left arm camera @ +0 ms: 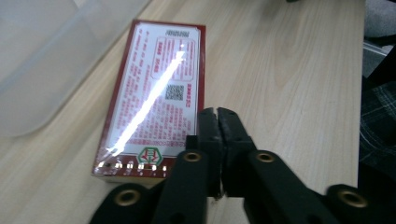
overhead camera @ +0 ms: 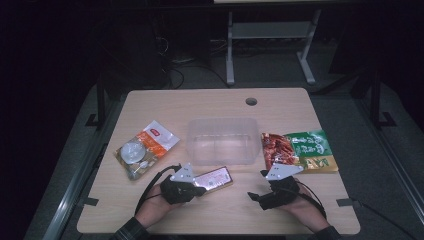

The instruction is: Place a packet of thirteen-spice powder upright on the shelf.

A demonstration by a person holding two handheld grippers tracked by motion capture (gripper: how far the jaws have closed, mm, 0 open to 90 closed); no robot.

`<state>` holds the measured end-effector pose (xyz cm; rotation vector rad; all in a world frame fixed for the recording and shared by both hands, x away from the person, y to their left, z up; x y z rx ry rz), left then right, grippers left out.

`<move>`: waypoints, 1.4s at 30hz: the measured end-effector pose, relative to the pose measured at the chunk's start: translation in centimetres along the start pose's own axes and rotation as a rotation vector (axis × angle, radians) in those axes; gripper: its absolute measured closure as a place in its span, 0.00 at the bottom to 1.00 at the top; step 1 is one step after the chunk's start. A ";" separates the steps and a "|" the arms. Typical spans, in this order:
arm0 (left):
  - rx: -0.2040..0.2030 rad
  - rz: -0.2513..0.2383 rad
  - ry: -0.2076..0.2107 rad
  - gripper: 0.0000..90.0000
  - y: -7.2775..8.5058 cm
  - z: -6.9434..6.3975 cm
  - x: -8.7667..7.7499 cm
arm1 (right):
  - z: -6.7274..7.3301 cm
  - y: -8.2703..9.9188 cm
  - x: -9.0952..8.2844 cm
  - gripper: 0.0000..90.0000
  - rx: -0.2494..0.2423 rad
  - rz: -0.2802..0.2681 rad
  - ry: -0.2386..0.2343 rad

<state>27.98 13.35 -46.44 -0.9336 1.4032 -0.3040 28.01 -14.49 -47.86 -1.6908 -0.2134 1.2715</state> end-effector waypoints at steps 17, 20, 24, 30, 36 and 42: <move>-0.021 -0.014 -0.048 0.30 1.1 2.8 -0.7 | 0.0 -0.1 -0.1 0.15 -0.002 -0.010 0.001; -0.024 0.009 -0.069 0.24 1.3 3.0 -0.3 | 0.0 -0.1 -0.1 0.15 -0.003 -0.010 0.002; -0.024 0.006 -0.075 0.22 1.3 3.0 0.0 | 0.0 -0.1 -0.1 0.15 -0.003 -0.010 0.001; -0.014 0.031 -0.067 0.22 1.4 2.7 0.7 | 0.0 -0.1 0.0 0.15 -0.008 -0.008 0.001; 0.007 0.053 -0.076 0.24 1.5 2.6 1.1 | -0.1 -0.1 0.0 0.15 -0.010 -0.010 0.002; 0.026 0.073 -0.096 0.29 1.5 2.6 1.5 | -0.1 -0.1 0.0 0.15 -0.008 -0.010 0.001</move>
Point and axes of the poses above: each handheld gripper's, and its own axes: x roughly forward along the jaws, y roughly out of its underside, z roughly to its left, the point moved 4 cm from there along x, roughly forward along the jaws, and after that the axes turned 1 degree about -x, right-handed, at the moved point
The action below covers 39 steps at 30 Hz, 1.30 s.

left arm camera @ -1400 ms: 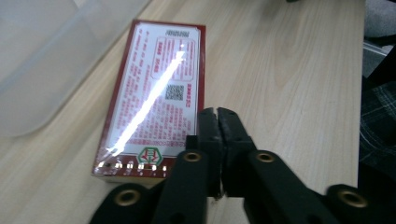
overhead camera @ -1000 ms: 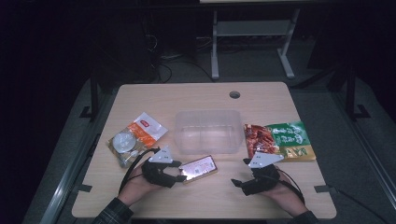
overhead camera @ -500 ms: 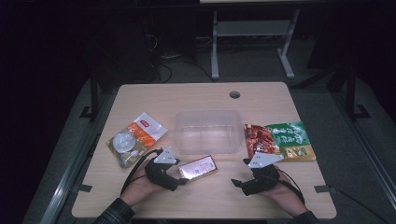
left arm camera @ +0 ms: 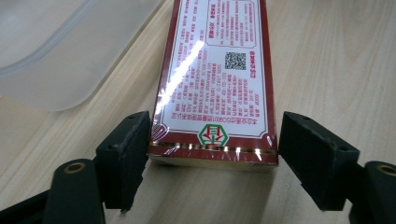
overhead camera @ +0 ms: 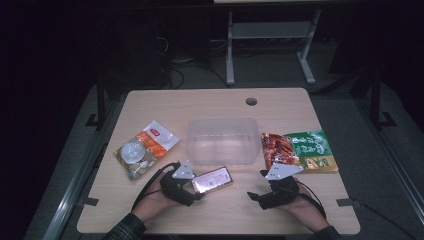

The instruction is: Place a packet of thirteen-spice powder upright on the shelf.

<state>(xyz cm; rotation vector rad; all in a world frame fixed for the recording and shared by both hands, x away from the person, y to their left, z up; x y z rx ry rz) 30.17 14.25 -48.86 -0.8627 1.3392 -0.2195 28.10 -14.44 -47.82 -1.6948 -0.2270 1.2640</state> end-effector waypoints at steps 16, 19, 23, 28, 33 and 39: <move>0.016 0.000 0.002 0.36 0.1 0.0 0.1 | 0.0 0.0 0.0 0.15 0.003 -0.002 -0.001; 0.004 -0.014 0.013 0.36 -0.1 -0.1 0.0 | 0.0 0.0 -0.1 0.15 0.004 -0.002 -0.002; 0.025 -0.025 0.033 0.36 -0.3 -0.4 -0.6 | 0.0 0.0 -0.2 0.15 0.003 -0.004 0.000; 0.016 -0.055 0.036 0.36 -0.6 -0.6 -1.3 | 0.0 0.0 -0.2 0.15 0.001 -0.004 0.000; 0.018 -0.067 0.043 0.36 -0.8 -0.6 -2.1 | 0.1 0.0 -0.2 0.15 0.003 -0.003 0.000; 0.032 -0.075 0.053 0.36 -1.3 -0.7 -3.1 | 0.3 -0.1 -0.1 0.15 -0.004 -0.001 -0.003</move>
Point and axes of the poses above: each handheld gripper's, and its own axes: x roughly forward along the jaws, y roughly out of its underside, z roughly to its left, the point moved 4 cm from there along x, roughly forward along the jaws, and after that the axes turned 1 degree about -x, right-handed, at the moved point
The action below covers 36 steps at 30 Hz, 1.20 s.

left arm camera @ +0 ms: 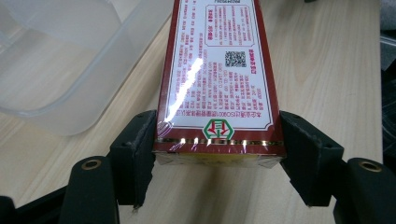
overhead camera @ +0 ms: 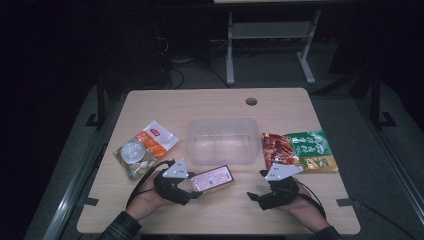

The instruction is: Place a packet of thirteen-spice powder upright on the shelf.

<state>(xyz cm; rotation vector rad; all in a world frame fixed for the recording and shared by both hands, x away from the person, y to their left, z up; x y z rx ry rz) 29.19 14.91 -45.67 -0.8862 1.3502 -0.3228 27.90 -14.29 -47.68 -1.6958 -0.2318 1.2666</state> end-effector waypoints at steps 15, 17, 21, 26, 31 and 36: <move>0.051 -0.040 0.024 0.36 -3.5 1.2 -1.3 | 0.1 0.0 0.1 0.15 -0.001 -0.004 -0.008; 0.055 -0.039 0.023 0.36 -3.9 1.4 -1.3 | 0.2 0.0 0.1 0.15 0.001 -0.003 -0.009; 0.052 -0.043 0.038 0.36 -5.3 2.4 -1.1 | 0.3 -0.1 0.1 0.15 0.002 -0.005 -0.014; 0.060 -0.051 0.037 0.36 -6.4 3.2 -1.0 | 0.4 -0.1 0.1 0.15 -0.001 -0.008 -0.017; 0.073 -0.056 0.036 0.36 -7.7 4.2 -0.8 | 0.4 -0.1 0.1 0.15 -0.004 -0.005 -0.024; 0.086 -0.049 0.038 0.36 -8.6 4.8 -0.5 | 0.5 -0.1 0.1 0.15 -0.005 -0.005 -0.025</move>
Point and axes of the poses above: each handheld gripper's, and its own axes: x roughly forward along the jaws, y roughly out of its underside, z roughly to its left, the point moved 4 cm from there along x, roughly forward along the jaws, and after that the axes turned 1 degree about -x, right-handed, at the moved point
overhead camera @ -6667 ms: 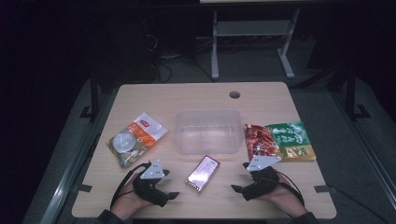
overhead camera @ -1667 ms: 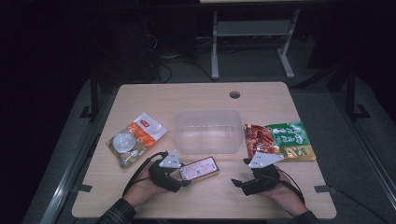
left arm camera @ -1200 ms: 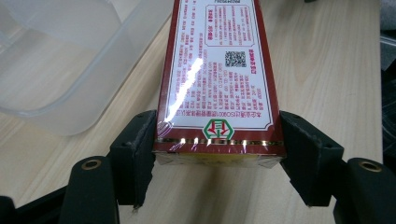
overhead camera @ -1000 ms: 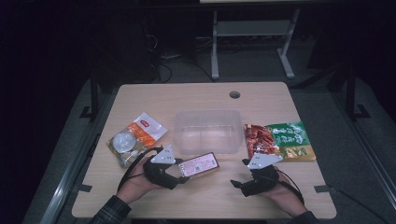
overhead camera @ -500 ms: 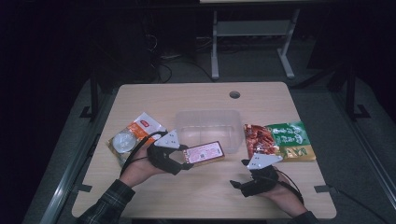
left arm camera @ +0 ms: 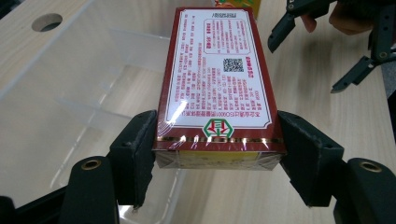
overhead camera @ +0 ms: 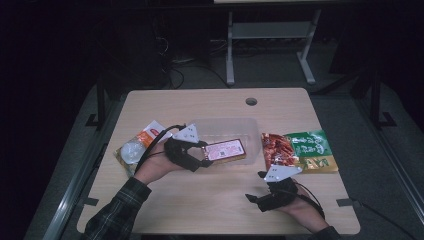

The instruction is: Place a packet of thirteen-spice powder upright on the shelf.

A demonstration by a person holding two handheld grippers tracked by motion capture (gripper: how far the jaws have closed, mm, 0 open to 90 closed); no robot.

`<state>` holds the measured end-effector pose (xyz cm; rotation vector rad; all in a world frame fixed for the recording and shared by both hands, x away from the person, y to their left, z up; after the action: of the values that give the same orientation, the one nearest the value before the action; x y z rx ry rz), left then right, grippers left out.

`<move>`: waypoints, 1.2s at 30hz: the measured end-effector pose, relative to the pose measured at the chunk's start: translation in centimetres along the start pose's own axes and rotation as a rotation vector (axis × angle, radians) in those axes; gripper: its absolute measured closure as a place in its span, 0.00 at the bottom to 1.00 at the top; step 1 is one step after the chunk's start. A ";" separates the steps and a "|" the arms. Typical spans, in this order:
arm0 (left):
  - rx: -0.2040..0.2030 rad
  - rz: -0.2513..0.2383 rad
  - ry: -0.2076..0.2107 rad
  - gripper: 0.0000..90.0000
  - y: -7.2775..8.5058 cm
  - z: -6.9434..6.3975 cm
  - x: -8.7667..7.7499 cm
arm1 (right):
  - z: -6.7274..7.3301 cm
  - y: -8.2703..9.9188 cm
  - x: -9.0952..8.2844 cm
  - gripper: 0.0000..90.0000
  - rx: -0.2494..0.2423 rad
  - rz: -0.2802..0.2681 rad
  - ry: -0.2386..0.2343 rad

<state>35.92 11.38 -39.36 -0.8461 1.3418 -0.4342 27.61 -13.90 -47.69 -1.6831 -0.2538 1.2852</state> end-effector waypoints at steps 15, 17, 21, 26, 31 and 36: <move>0.022 0.014 0.024 0.36 -2.9 3.4 1.8 | 0.0 0.0 0.0 0.15 0.005 -0.004 -0.007; 0.031 0.025 0.025 0.36 -3.2 3.7 2.1 | 0.0 0.1 -0.1 0.15 0.008 -0.004 -0.007; 0.032 0.032 0.030 0.36 -3.6 4.5 2.7 | 0.0 0.1 0.0 0.15 0.005 -0.003 -0.009; 0.041 0.045 0.034 0.36 -4.1 5.1 3.2 | 0.0 0.1 0.0 0.15 0.013 -0.002 -0.011; 0.044 0.053 0.034 0.36 -4.5 5.7 4.0 | 0.0 0.1 0.0 0.15 0.007 -0.005 -0.012; 0.042 0.045 0.036 0.36 -4.8 5.9 4.4 | 0.0 0.1 -0.1 0.15 0.007 -0.004 -0.014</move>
<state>43.42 6.82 -38.70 -0.7751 1.3775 -0.4431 27.55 -14.00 -47.71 -1.6674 -0.2597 1.2939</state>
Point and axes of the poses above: each handheld gripper's, and its own axes: x roughly forward along the jaws, y roughly out of its underside, z roughly to its left, the point moved 4 cm from there along x, roughly forward along the jaws, and after that the axes turned 1 degree about -x, right-handed, at the moved point
